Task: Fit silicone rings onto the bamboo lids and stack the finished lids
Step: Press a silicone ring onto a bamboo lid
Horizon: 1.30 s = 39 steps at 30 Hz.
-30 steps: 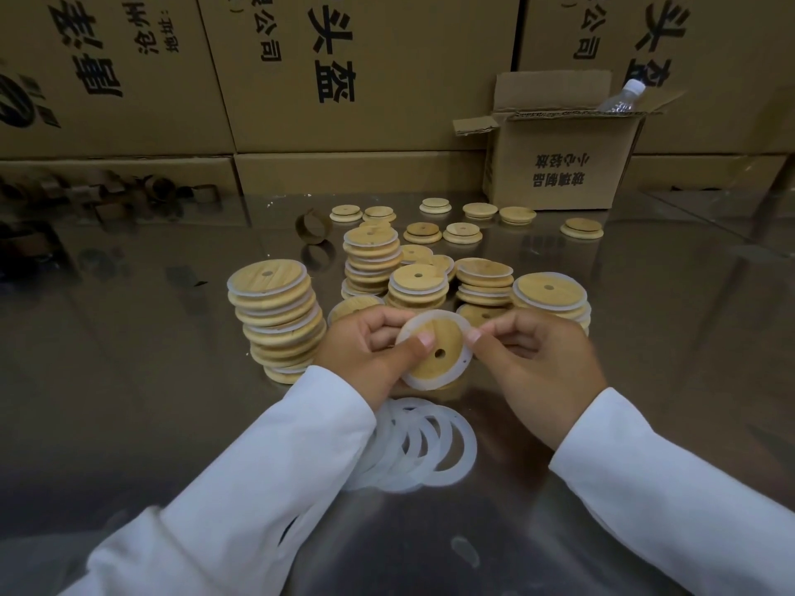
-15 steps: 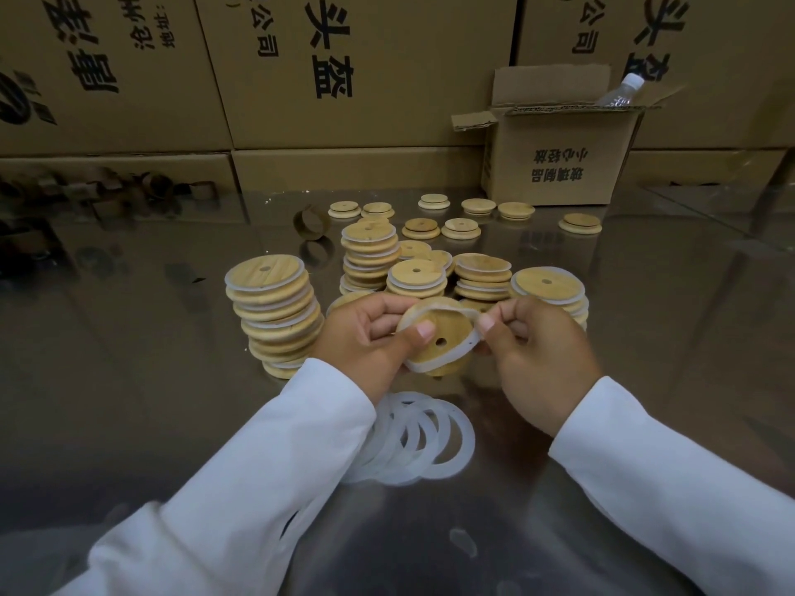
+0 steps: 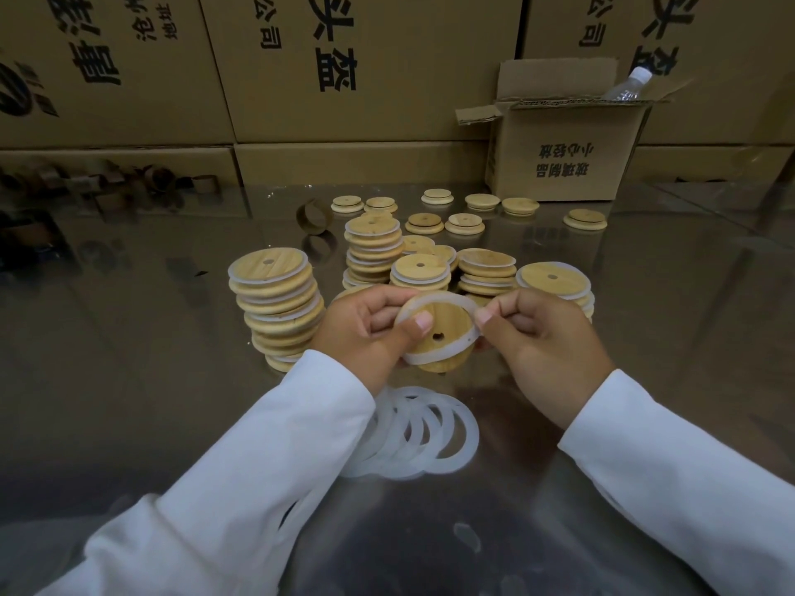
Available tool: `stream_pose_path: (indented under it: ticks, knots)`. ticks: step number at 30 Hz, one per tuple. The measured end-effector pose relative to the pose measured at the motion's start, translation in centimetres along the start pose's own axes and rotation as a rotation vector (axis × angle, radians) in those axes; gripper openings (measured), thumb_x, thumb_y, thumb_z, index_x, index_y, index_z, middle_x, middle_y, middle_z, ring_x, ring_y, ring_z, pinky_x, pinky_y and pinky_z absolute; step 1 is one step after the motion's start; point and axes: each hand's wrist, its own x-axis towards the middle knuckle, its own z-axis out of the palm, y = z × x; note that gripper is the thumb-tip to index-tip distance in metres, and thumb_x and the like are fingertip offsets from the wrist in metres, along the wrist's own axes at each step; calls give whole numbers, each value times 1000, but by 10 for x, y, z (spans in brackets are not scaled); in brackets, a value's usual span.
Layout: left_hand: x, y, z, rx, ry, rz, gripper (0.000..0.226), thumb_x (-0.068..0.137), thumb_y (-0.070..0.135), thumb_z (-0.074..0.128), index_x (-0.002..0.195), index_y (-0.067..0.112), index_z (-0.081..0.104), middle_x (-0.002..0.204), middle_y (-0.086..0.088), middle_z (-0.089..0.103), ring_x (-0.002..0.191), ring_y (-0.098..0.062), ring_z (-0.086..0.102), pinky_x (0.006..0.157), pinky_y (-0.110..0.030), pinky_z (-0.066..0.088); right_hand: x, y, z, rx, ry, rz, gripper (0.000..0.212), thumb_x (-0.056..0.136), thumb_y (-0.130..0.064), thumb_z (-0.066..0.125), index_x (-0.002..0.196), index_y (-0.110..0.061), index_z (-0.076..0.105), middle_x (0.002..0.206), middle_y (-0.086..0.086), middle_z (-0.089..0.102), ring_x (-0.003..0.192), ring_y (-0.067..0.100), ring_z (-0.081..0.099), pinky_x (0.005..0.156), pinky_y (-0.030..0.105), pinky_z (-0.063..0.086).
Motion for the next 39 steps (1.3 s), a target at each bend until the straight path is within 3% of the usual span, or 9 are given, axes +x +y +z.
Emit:
stream_pose_path:
  ticks: [3,6,11,17,23,25,27,30,39]
  knots:
    - [0,0,1,2,9,-8,15,84,6,60,91,18,65,73,6,72,74,-13,68,70,-36,57,-1,1,1,17,10,-10,12,87,-18,61,74,-20,61,73,-4,67,74,8,63,64,7,46]
    - [0,0,1,-3,20,-15,14,83,6,61,88,19,64,73,5,73,74,-14,69,69,-35,57,-2,2,2,42,23,0,10,85,-22,62,75,-22,60,78,-3,68,78,13,64,74,22,50]
    - [1,-1,1,-55,57,-38,12,83,7,61,92,14,65,79,-1,73,80,-21,69,75,-43,56,-5,4,5,19,40,20,6,82,-28,64,79,-24,61,81,-5,67,81,14,64,80,32,52]
    - [1,-2,2,-91,-2,-84,20,81,1,62,94,16,64,90,-9,71,84,-25,68,72,-39,57,-6,4,6,-16,81,29,8,83,-24,64,76,-24,60,78,-6,66,79,11,64,76,26,51]
    - [-2,-1,4,18,-49,-75,18,78,4,67,86,20,65,86,-3,70,74,-9,68,68,-23,57,-9,3,5,-156,76,-19,10,82,-22,66,75,-27,61,77,-15,63,75,2,60,68,14,46]
    - [-2,0,4,33,-38,-56,18,79,3,66,85,20,65,84,-2,70,71,-7,68,65,-20,56,-9,2,5,-232,82,-52,10,82,-23,66,74,-26,61,86,-18,61,82,1,57,70,7,40]
    - [-1,-1,4,38,-34,-39,19,78,2,67,84,20,65,83,-2,70,72,-8,68,66,-20,56,-9,0,4,-290,99,-70,13,83,-20,65,72,-25,60,112,-16,53,104,2,49,78,2,32]
    - [-1,0,4,47,-40,-3,19,78,4,67,86,21,64,86,-2,70,78,-13,68,67,-22,56,-9,-4,3,-315,100,-61,20,84,-16,64,70,-27,55,143,-11,32,132,9,27,94,16,22]
    - [-3,6,3,110,-45,129,23,77,0,66,87,20,62,84,1,65,74,-5,64,66,-14,52,-6,-3,3,-300,48,-47,16,89,-16,58,75,-23,54,143,-8,34,133,12,30,97,21,25]
